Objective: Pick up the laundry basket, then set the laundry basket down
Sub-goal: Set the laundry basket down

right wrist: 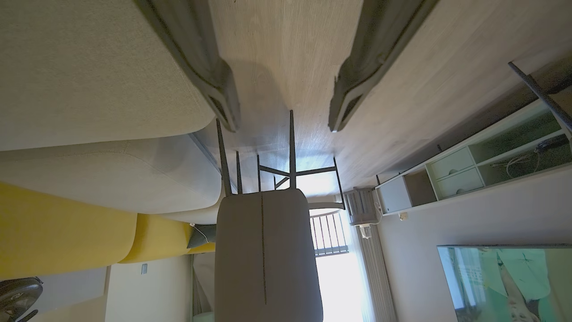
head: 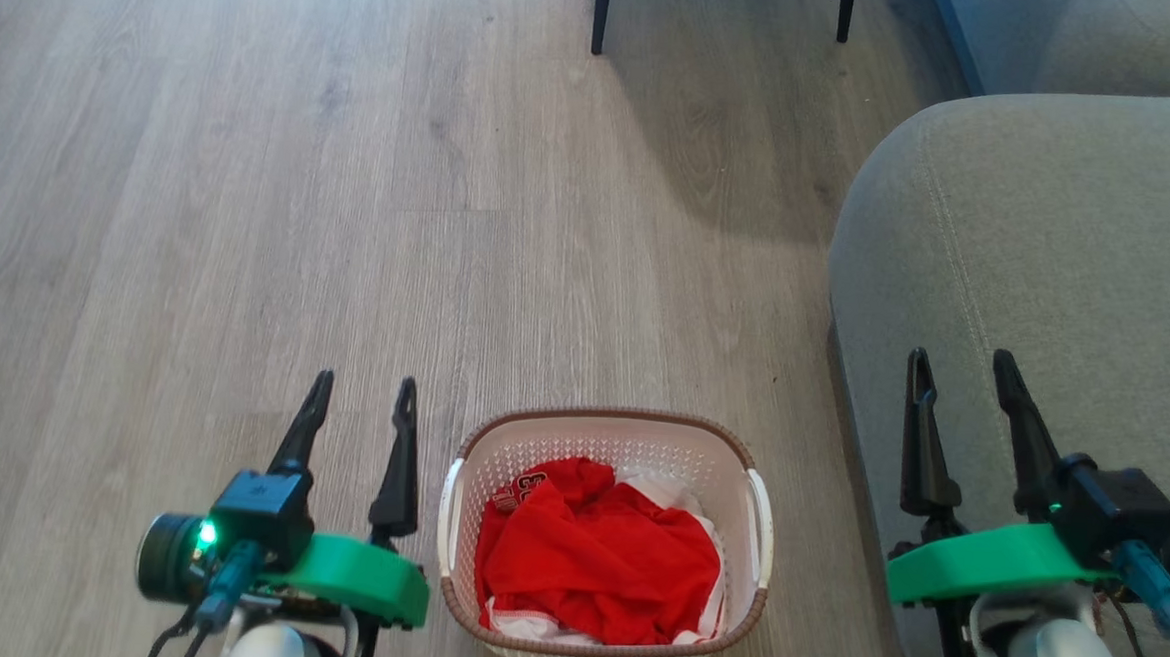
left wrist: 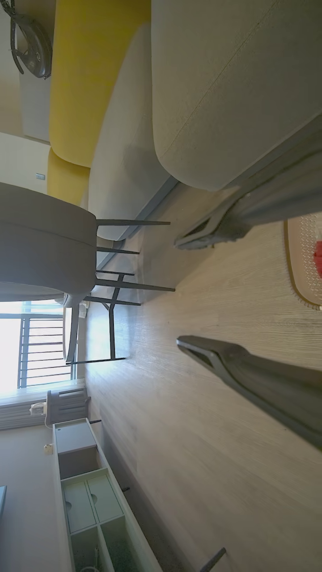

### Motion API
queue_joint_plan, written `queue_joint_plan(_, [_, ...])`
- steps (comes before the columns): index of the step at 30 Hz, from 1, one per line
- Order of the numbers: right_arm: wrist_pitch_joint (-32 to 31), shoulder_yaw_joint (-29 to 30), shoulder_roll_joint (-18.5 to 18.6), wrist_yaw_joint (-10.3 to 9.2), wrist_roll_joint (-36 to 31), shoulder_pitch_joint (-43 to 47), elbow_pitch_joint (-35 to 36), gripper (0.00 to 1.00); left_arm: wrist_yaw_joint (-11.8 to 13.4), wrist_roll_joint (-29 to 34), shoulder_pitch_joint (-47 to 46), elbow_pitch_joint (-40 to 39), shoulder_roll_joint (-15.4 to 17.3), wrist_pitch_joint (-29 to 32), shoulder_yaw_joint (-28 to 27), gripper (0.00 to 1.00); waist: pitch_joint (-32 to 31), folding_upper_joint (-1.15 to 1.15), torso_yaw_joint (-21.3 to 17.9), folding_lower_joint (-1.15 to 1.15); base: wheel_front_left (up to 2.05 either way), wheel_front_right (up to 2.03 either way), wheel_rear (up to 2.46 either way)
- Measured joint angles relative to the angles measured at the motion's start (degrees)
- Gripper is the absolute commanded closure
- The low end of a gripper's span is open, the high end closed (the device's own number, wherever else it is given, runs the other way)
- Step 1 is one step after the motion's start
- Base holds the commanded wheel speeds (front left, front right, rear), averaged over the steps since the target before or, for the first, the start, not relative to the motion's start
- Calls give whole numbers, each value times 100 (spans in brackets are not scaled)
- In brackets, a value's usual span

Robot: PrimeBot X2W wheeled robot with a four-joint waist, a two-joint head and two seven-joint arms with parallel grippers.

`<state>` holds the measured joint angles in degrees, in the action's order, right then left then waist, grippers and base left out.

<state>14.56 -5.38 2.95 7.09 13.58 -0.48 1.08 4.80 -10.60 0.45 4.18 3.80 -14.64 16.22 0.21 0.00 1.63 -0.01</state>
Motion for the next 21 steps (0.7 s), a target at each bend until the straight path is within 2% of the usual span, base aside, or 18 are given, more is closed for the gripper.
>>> queue_joint_plan(9, [0,45,-9,0,3,-4,-25,0,-278,46,44,58,-54,0,-208,0,28,0,-12,0,0,0,0])
queue_joint_plan(21, [0,52,-9,0,2,-8,-32,0,-327,-65,44,-42,-55,0,-231,0,56,0,1,0,0,0,0])
